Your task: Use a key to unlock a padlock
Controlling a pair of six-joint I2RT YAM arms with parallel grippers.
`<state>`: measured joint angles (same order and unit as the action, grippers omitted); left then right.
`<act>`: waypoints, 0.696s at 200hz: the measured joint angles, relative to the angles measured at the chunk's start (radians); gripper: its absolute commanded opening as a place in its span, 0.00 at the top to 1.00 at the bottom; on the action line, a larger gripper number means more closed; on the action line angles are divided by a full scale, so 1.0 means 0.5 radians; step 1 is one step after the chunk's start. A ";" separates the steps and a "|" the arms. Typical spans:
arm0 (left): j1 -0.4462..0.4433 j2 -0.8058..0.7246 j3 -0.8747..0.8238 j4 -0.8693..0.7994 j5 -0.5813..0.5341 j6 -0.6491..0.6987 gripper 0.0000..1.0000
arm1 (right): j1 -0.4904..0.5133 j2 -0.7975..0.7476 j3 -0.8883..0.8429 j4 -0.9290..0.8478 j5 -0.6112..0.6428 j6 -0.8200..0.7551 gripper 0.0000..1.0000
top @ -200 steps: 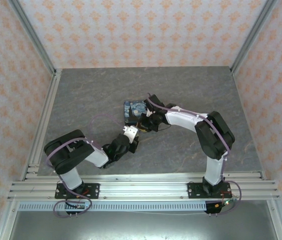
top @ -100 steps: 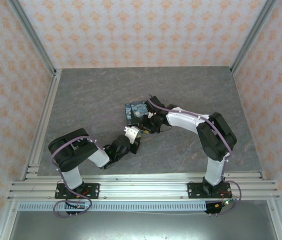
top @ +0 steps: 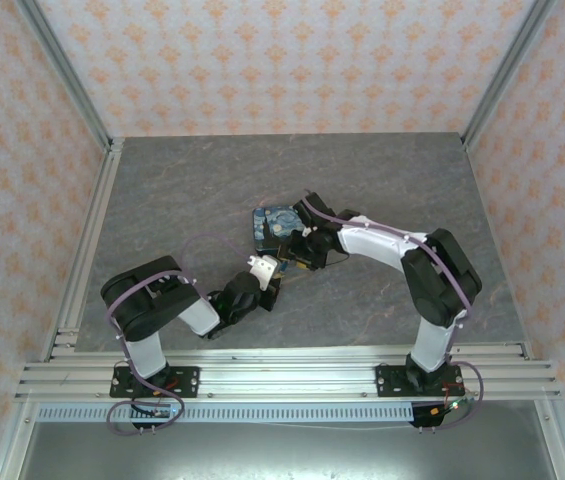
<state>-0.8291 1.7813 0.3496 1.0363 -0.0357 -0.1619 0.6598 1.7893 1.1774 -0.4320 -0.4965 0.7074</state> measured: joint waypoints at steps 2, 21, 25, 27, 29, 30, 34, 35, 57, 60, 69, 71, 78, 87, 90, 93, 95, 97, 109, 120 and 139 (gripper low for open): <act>0.000 0.000 0.000 0.000 0.002 -0.001 1.00 | 0.002 -0.004 -0.002 0.001 0.003 0.001 0.52; -0.001 0.000 0.000 0.000 0.005 -0.012 1.00 | 0.016 -0.017 -0.016 0.012 0.016 0.014 0.52; 0.000 0.000 0.000 0.000 0.005 -0.012 1.00 | 0.023 -0.017 -0.018 0.015 0.018 0.020 0.53; -0.001 0.000 0.000 0.000 0.005 -0.012 1.00 | 0.026 -0.017 -0.018 0.018 0.018 0.023 0.53; -0.001 0.000 0.000 -0.001 0.005 -0.012 1.00 | 0.029 -0.017 -0.019 0.018 0.018 0.022 0.53; -0.001 0.000 0.000 -0.001 0.005 -0.012 1.00 | 0.030 -0.017 -0.020 0.019 0.019 0.023 0.53; -0.001 0.000 0.000 -0.001 0.005 -0.012 1.00 | 0.037 -0.017 -0.024 0.025 0.021 0.031 0.54; -0.001 0.000 0.000 0.000 0.005 -0.012 1.00 | 0.039 -0.017 -0.024 0.025 0.021 0.031 0.54; 0.000 -0.011 0.000 -0.014 0.005 -0.011 1.00 | 0.078 -0.017 -0.031 0.049 0.021 0.060 0.56; -0.001 -0.013 0.000 -0.019 0.005 -0.011 1.00 | 0.082 -0.017 -0.031 0.053 0.021 0.064 0.56; -0.001 -0.026 0.000 -0.038 0.005 -0.011 1.00 | 0.095 -0.017 -0.033 0.066 0.021 0.076 0.57; 0.000 -0.028 0.000 -0.041 0.005 -0.011 1.00 | 0.096 -0.017 -0.033 0.067 0.021 0.076 0.57; -0.001 -0.038 0.000 -0.056 0.005 -0.011 1.00 | 0.105 -0.016 -0.033 0.075 0.021 0.084 0.58; -0.001 -0.049 0.000 -0.073 0.004 -0.012 1.00 | 0.113 -0.016 -0.033 0.086 0.024 0.095 0.58; 0.000 -0.053 0.000 -0.076 0.005 -0.011 1.00 | 0.115 -0.016 -0.033 0.088 0.024 0.099 0.58; 0.000 -0.055 0.000 -0.080 0.004 -0.011 1.00 | 0.115 -0.016 -0.033 0.090 0.024 0.103 0.59; 0.000 -0.056 0.000 -0.083 0.004 -0.011 1.00 | 0.115 -0.015 -0.033 0.092 0.024 0.106 0.59; 0.000 -0.060 0.000 -0.085 0.005 -0.011 1.00 | 0.115 -0.015 -0.033 0.094 0.024 0.105 0.59; -0.001 -0.067 0.000 -0.096 0.005 -0.011 1.00 | 0.120 -0.012 -0.033 0.106 0.033 0.120 0.60; -0.001 -0.072 0.000 -0.105 0.005 -0.011 1.00 | 0.125 -0.008 -0.033 0.113 0.044 0.132 0.62; -0.001 -0.078 0.001 -0.107 0.005 -0.012 1.00 | 0.139 0.003 -0.039 0.117 0.060 0.156 0.63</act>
<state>-0.8295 1.7424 0.3500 0.9829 -0.0334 -0.1680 0.7292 1.7908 1.1580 -0.3733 -0.4667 0.7856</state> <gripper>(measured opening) 0.048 0.378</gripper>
